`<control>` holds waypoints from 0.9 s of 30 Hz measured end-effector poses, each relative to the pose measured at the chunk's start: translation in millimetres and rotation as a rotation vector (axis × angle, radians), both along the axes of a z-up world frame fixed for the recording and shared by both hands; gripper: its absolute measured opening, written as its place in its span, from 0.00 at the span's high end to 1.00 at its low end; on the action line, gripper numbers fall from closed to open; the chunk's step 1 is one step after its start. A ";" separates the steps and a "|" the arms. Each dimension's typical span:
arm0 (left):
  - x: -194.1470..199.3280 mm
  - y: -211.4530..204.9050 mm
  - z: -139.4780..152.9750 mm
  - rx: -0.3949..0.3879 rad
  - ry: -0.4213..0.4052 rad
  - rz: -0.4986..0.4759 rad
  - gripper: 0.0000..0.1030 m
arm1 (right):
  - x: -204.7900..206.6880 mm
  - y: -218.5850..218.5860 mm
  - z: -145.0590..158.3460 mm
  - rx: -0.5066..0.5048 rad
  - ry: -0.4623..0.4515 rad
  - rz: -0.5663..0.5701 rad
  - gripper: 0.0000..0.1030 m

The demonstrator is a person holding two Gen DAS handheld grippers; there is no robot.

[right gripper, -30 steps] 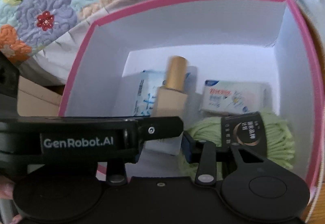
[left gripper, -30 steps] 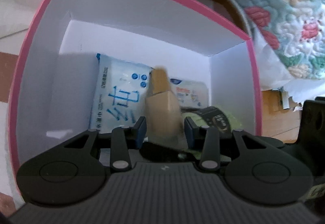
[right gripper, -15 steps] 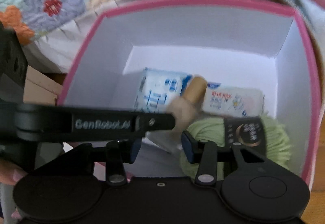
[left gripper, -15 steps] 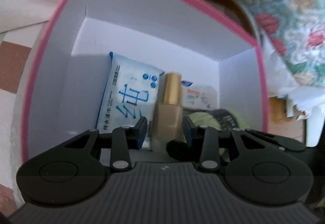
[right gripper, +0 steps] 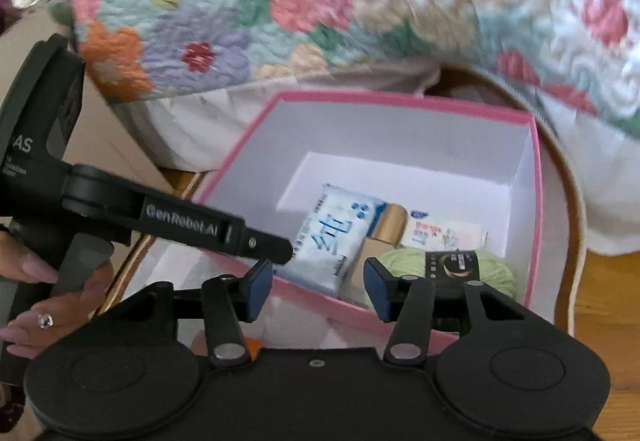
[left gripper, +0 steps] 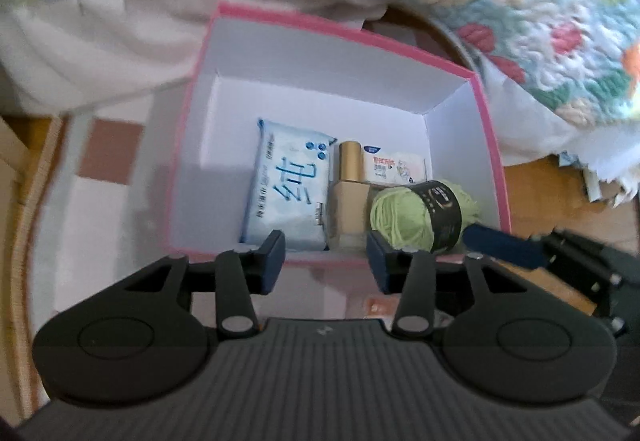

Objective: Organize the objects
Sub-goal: 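Move the left gripper down toward the clear orange-labelled plastic case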

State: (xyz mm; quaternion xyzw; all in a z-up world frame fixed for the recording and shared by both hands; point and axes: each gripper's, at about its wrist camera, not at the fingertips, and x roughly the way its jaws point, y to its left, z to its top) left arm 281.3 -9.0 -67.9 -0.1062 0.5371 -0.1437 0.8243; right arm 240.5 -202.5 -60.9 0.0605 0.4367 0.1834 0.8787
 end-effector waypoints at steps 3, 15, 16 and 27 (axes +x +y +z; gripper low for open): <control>-18.0 4.4 26.0 0.023 -0.024 -0.007 0.48 | -11.7 6.7 23.0 -0.016 -0.028 0.019 0.38; -94.0 18.3 107.6 0.052 -0.110 -0.032 0.35 | -80.1 7.2 104.5 -0.116 -0.121 0.054 0.15; -100.5 18.8 111.2 0.050 -0.114 -0.035 0.34 | -86.7 5.9 109.5 -0.118 -0.129 0.054 0.14; -160.7 14.1 106.7 0.054 -0.119 -0.062 0.18 | -149.2 -0.7 121.0 -0.137 -0.123 0.088 0.10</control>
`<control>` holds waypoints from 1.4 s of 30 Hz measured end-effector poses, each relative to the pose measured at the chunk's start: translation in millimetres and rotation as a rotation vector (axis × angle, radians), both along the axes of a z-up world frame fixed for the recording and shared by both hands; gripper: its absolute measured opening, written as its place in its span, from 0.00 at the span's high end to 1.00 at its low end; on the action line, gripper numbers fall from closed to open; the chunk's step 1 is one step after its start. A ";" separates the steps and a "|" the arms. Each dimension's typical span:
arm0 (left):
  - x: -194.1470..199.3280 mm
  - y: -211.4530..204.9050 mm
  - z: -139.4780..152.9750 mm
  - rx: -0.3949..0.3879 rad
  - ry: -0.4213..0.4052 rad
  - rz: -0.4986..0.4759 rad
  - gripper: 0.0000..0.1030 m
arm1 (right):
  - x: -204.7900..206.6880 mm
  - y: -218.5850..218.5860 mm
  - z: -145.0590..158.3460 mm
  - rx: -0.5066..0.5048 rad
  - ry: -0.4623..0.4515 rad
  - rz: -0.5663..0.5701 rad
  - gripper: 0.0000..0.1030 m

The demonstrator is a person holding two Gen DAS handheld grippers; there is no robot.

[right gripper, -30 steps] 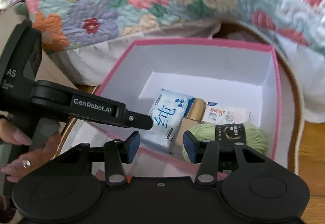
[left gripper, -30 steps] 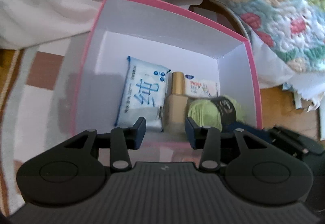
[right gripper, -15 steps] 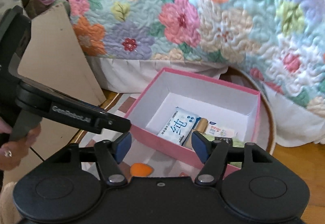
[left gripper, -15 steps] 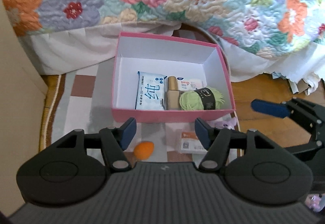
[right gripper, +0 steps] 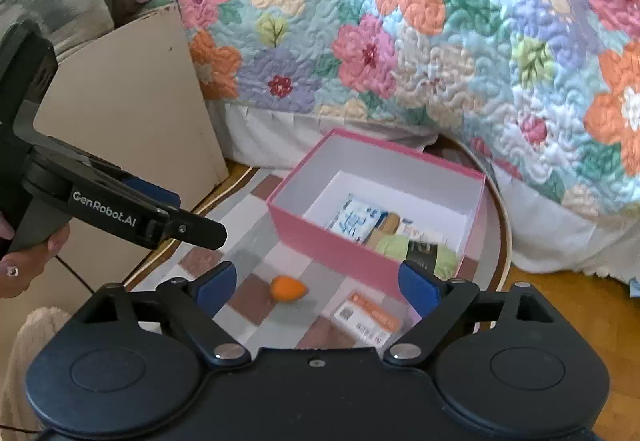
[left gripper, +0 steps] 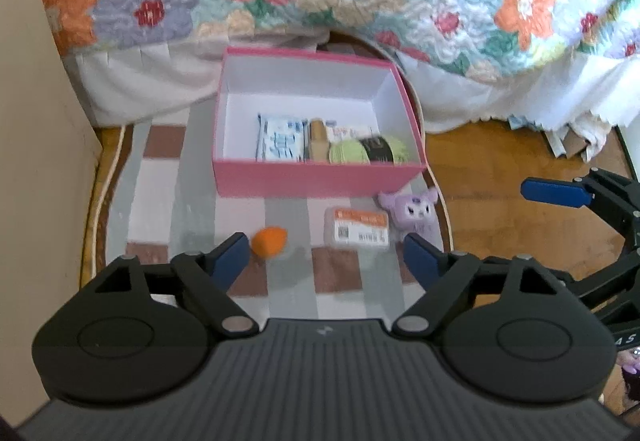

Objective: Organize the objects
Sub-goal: 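Move the left gripper down toward the clear orange-labelled plastic case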

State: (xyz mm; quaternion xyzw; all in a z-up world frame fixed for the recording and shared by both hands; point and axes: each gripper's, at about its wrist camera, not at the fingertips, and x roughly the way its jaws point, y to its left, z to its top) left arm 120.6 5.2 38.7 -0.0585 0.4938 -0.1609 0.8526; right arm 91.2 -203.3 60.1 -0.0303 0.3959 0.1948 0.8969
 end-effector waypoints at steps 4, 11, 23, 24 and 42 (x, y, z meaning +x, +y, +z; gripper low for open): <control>-11.8 -2.8 -17.6 -0.009 0.028 -0.005 0.16 | -15.2 -0.5 -16.7 0.003 0.021 0.007 0.10; -16.0 -7.9 -49.3 0.018 0.009 -0.028 0.13 | -33.3 1.0 -52.1 -0.029 -0.050 0.036 0.10; 15.5 -28.3 -117.2 0.011 0.042 -0.085 0.15 | -9.4 -10.3 -137.7 0.047 0.018 0.018 0.11; 19.3 -30.3 -122.6 0.005 0.044 -0.083 0.15 | -7.4 -10.1 -144.8 0.040 0.018 0.016 0.11; 81.1 -72.3 -195.2 -0.069 0.086 -0.099 0.25 | 42.2 -20.6 -221.8 -0.012 0.077 -0.112 0.11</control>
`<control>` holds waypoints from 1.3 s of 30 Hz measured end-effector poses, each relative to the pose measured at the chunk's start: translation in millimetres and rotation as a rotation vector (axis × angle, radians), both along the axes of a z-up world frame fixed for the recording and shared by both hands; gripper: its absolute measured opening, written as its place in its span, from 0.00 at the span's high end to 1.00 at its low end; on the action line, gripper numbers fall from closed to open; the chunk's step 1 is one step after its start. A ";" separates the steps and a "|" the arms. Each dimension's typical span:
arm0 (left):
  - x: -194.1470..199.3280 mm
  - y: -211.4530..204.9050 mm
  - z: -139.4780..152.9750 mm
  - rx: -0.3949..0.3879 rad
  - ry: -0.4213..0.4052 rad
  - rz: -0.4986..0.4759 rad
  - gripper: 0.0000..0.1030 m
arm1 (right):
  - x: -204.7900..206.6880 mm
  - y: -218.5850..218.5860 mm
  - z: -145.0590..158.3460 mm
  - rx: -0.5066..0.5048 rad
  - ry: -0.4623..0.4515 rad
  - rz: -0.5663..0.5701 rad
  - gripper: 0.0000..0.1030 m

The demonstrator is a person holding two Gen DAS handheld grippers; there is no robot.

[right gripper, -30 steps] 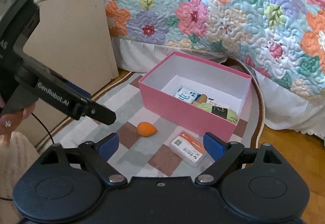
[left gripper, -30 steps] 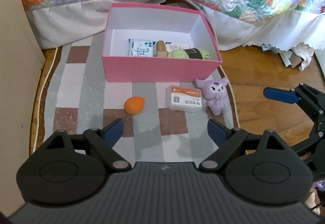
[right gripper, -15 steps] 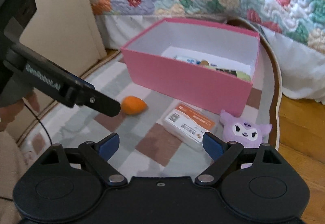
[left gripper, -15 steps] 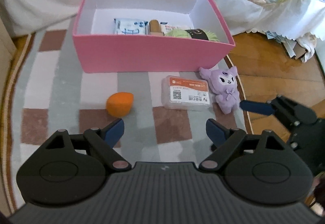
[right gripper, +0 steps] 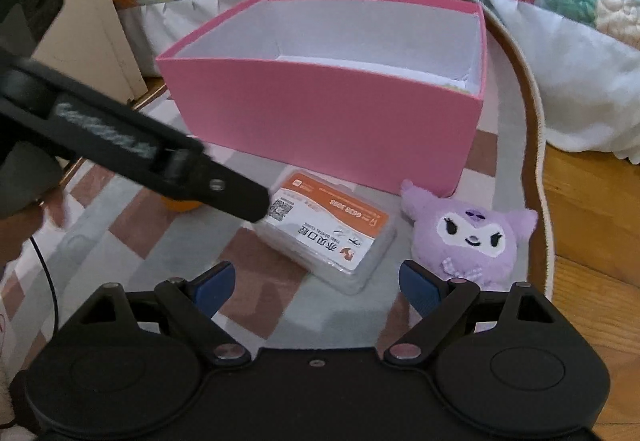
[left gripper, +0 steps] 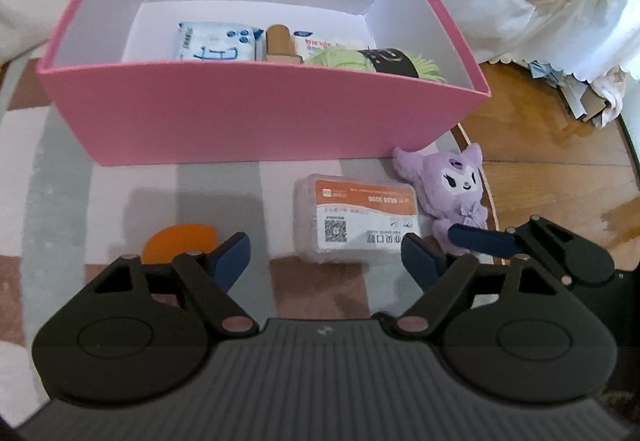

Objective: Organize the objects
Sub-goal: 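Move the left gripper down toward the clear orange-labelled plastic case, then close the left gripper on the plastic case's end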

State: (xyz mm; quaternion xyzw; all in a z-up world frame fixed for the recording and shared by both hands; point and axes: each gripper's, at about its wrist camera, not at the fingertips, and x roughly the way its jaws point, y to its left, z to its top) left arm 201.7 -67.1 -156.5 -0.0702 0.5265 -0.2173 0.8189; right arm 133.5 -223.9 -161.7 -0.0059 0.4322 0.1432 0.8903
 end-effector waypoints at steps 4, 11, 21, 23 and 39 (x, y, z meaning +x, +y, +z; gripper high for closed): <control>3.7 -1.1 -13.8 -0.041 -0.001 0.023 0.36 | 6.8 3.7 -7.1 -0.011 -0.006 0.018 0.11; 6.4 4.3 -33.2 -0.157 0.055 0.035 0.51 | 20.1 3.8 -19.7 0.040 0.017 -0.014 0.11; -26.3 15.7 -35.3 -0.204 0.179 0.071 0.52 | 6.6 8.9 -14.9 0.056 0.080 -0.043 0.10; -30.7 15.6 -35.8 -0.196 0.177 0.078 0.54 | 1.8 9.1 -17.0 0.073 0.092 -0.046 0.09; -21.5 18.3 -44.7 -0.223 0.118 0.103 0.49 | -1.0 22.3 -37.5 0.057 0.043 -0.034 0.03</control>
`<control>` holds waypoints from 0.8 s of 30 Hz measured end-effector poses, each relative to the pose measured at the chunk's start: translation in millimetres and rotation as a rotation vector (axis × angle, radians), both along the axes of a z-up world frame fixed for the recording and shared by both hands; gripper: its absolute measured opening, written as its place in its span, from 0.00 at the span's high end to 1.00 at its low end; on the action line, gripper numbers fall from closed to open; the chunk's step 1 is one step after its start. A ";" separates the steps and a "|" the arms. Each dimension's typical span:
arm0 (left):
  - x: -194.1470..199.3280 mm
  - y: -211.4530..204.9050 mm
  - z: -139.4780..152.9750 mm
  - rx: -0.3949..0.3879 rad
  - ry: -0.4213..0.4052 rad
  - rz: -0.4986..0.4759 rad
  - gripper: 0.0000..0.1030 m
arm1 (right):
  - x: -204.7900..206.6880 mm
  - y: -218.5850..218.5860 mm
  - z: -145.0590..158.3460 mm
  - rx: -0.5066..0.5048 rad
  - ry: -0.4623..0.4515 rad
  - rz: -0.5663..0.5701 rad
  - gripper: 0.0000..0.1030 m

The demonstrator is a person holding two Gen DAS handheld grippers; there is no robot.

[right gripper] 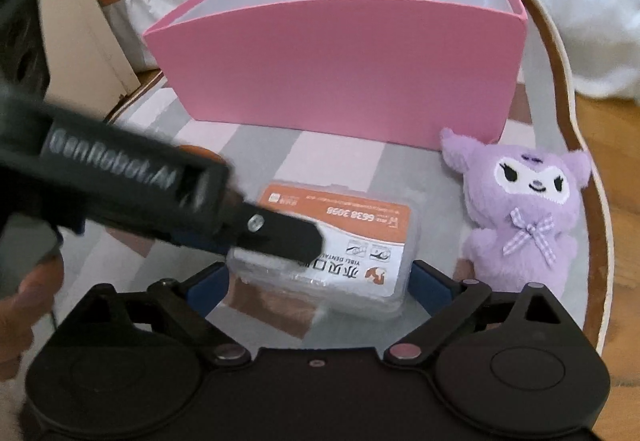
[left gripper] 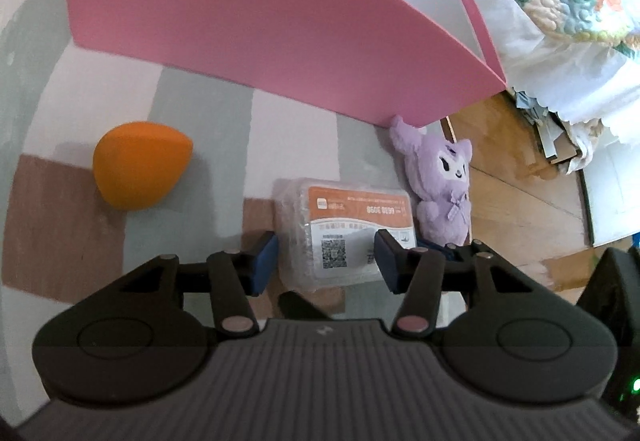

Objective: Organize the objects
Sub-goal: 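Close the left gripper on the plastic case's end, then lift the plastic case with the left gripper and carry it into the pink box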

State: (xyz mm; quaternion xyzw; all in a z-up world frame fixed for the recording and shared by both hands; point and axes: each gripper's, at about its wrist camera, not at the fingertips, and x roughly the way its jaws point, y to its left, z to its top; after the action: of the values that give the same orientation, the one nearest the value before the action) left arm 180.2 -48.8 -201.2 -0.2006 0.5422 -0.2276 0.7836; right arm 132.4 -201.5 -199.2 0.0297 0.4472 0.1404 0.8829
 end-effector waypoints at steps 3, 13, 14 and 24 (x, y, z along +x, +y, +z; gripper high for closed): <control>-1.7 -0.3 0.2 0.004 -0.009 -0.003 0.50 | 1.9 10.4 0.3 -0.072 0.006 -0.009 0.04; -24.3 7.0 26.5 0.039 0.008 -0.046 0.52 | -3.6 7.0 18.3 -0.027 0.072 -0.030 0.08; -28.4 7.7 30.5 0.046 0.008 -0.056 0.52 | -6.7 7.5 21.4 -0.027 0.074 -0.024 0.08; -72.3 18.8 74.6 0.081 -0.047 -0.113 0.52 | -45.6 14.0 59.8 -0.030 0.062 0.067 0.08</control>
State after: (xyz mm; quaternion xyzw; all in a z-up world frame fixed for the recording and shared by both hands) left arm 107.9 -30.0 -126.5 -0.1327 0.5427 -0.2539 0.7896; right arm 86.9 -187.5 -139.4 0.0058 0.4769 0.1624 0.8638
